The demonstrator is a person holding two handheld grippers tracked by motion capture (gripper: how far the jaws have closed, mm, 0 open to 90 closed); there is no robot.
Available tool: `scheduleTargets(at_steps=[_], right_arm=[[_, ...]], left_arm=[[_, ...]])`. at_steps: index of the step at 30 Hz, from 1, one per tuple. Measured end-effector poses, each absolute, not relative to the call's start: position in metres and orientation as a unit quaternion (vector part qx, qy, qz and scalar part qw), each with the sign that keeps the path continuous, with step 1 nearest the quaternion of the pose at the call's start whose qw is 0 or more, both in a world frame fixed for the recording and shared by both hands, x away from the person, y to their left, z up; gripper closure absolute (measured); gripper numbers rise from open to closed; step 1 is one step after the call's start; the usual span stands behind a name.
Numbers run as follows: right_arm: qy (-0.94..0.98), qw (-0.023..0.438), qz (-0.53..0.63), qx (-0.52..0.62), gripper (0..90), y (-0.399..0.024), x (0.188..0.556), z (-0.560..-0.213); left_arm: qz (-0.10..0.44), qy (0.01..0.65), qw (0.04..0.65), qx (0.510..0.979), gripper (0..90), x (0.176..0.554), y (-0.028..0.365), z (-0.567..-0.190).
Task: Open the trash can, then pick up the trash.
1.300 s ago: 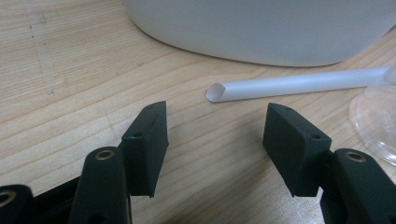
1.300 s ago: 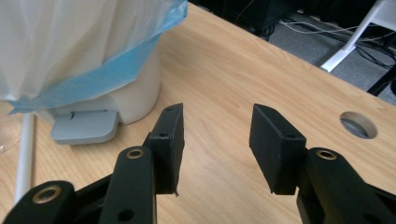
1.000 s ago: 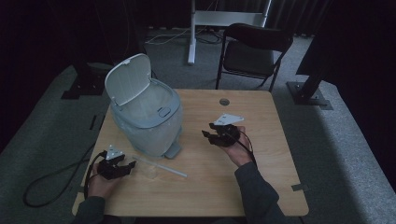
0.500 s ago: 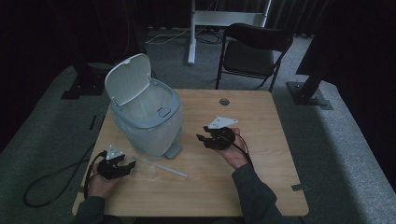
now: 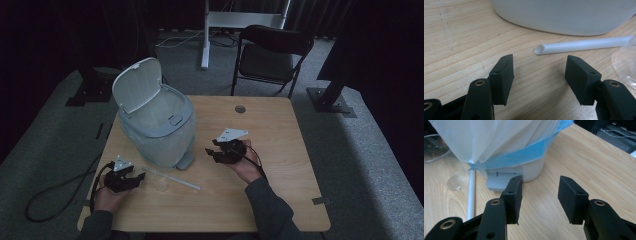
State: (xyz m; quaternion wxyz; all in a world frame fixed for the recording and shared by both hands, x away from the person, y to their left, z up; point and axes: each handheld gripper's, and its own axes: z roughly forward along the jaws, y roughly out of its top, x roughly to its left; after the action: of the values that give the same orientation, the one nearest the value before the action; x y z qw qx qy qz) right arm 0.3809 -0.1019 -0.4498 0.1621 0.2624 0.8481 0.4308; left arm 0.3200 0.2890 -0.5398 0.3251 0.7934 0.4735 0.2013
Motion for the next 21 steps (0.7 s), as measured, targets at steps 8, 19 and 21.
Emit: scheduleTargets(at_steps=[8,19,21], right_arm=[[0.857,0.153,0.425,0.249,53.0,-0.094,0.377,-0.456],[0.872,0.132,0.411,0.229,56.3,-0.080,0.369,-0.467],[0.875,0.129,0.409,0.227,57.0,-0.079,0.368,-0.469]], left_arm=[[0.201,0.473,0.326,0.794,40.5,0.320,0.289,-0.540],[0.202,0.474,0.326,0.792,40.4,0.320,0.289,-0.540],[0.202,0.474,0.326,0.792,40.4,0.320,0.289,-0.540]])
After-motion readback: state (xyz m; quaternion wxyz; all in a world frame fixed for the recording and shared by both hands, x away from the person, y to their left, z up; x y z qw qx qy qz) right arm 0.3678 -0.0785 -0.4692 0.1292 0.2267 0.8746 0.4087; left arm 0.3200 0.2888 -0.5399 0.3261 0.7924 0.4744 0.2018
